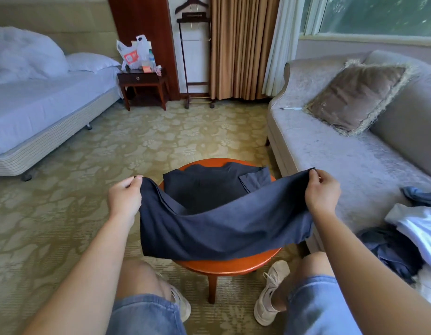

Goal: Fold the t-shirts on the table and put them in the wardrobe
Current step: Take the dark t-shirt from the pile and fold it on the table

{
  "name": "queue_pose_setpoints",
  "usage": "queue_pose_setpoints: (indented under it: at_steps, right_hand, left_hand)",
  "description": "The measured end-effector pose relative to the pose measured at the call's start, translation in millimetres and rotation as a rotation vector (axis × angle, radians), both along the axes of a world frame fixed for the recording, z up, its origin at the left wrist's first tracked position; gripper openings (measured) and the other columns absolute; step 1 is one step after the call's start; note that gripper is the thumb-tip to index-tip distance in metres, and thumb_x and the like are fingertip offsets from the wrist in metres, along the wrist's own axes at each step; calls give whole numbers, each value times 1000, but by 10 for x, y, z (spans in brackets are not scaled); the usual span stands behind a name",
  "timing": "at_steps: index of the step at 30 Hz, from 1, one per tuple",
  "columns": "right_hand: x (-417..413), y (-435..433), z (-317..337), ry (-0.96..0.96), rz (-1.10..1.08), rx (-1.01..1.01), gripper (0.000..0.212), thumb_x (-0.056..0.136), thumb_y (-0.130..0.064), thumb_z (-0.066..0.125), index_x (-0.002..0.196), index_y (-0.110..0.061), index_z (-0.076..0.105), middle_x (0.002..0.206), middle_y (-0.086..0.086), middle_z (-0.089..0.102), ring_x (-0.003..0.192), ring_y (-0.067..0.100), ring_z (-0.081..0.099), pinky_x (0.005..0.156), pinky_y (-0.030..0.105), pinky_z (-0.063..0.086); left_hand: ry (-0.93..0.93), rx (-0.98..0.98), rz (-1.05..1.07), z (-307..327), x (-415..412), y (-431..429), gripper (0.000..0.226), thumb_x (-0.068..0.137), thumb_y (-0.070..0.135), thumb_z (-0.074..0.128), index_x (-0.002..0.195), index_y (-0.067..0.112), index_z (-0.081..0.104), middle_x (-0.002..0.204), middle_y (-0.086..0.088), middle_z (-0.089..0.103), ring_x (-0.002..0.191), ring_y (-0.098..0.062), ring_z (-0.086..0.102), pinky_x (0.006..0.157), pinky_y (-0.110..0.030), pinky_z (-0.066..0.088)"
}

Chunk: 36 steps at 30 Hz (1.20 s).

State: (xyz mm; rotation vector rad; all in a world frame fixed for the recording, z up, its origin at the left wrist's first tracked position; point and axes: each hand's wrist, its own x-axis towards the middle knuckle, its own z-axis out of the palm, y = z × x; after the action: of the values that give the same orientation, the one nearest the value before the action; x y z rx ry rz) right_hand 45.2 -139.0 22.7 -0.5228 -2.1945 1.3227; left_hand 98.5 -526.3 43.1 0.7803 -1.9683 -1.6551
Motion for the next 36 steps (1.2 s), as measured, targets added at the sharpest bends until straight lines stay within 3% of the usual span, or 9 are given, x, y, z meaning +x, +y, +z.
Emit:
queue_pose_setpoints:
  at_steps: [2, 9, 15, 19, 21, 23, 29, 33, 36]
  right_hand:
    - [-294, -23, -33, 4, -32, 8, 27, 99, -18, 44, 79, -5, 57, 78, 17, 59, 78, 29, 51, 69, 31, 32]
    - [-1453, -56, -266, -36, -96, 30, 29, 99, -20, 40, 97, -3, 63, 97, 25, 65, 94, 39, 58, 76, 36, 39]
    - [-2221, -85, -506, -75, -79, 93, 24, 99, -21, 38, 86, -10, 55, 92, 24, 61, 85, 32, 53, 73, 34, 34]
    - [-2610, -129, -649, -143, -72, 102, 30, 101, -24, 39, 107, -5, 61, 106, 24, 62, 107, 39, 55, 86, 37, 39]
    - [-2708, -173, -775, -226, -96, 112, 42, 102, -28, 39, 138, -8, 48, 134, 23, 50, 125, 36, 46, 101, 36, 33]
    - [-2670, -221, -947, -311, -77, 138, 56, 103, -33, 39, 152, -10, 24, 149, 21, 33, 137, 34, 33, 110, 40, 24]
    - [-1967, -500, -1344, -413, 259, 475, 56, 97, -41, 46, 144, -12, 40, 150, 18, 32, 139, 36, 29, 112, 57, 23]
    - [-1373, -631, -1482, -593, 503, 659, 65, 98, -55, 37, 153, -23, 23, 162, 10, 6, 150, 27, 0, 117, 56, 4]
    - [-1138, -424, -1607, -686, 497, 797, 73, 94, -66, 24, 155, -26, 15, 164, 6, 1, 150, 26, -3, 118, 56, 3]
  left_hand:
    - [-16, 64, 51, -15, -286, -70, 32, 99, 28, 56, 127, 14, 64, 79, -1, 56, 64, -17, 50, 62, -29, 48]
    - [-9, 165, 167, -83, -1333, -202, 33, 100, 22, 54, 130, 9, 59, 118, -2, 55, 103, -18, 52, 77, -29, 54]
    - [-44, 138, 197, -265, -2099, -332, 26, 100, 21, 55, 122, 13, 64, 94, 6, 55, 90, -17, 50, 78, -26, 55]
    - [-105, 140, 204, -522, -2519, -437, 23, 99, 22, 54, 119, 16, 64, 85, 10, 56, 92, -23, 59, 74, -26, 55]
    - [-208, 23, 143, -756, -2655, -433, 39, 98, 28, 53, 135, 14, 53, 121, -4, 62, 116, -31, 58, 93, -35, 50]
    - [-364, -155, 55, -1010, -2643, -337, 64, 96, 34, 56, 152, 17, 30, 154, -9, 36, 139, -29, 37, 111, -36, 32]
    - [-593, -645, -240, -1572, -2097, 191, 71, 93, 41, 58, 153, 22, 25, 160, -11, 16, 148, -31, 11, 118, -51, 11]
    - [-741, -881, -377, -1689, -1718, 429, 74, 94, 59, 42, 155, 26, 16, 163, -9, -2, 150, -30, -7, 116, -59, -2]
    - [-797, -965, -407, -1787, -1517, 363, 78, 93, 69, 26, 156, 26, 9, 163, -9, -7, 149, -30, -10, 116, -60, -1]
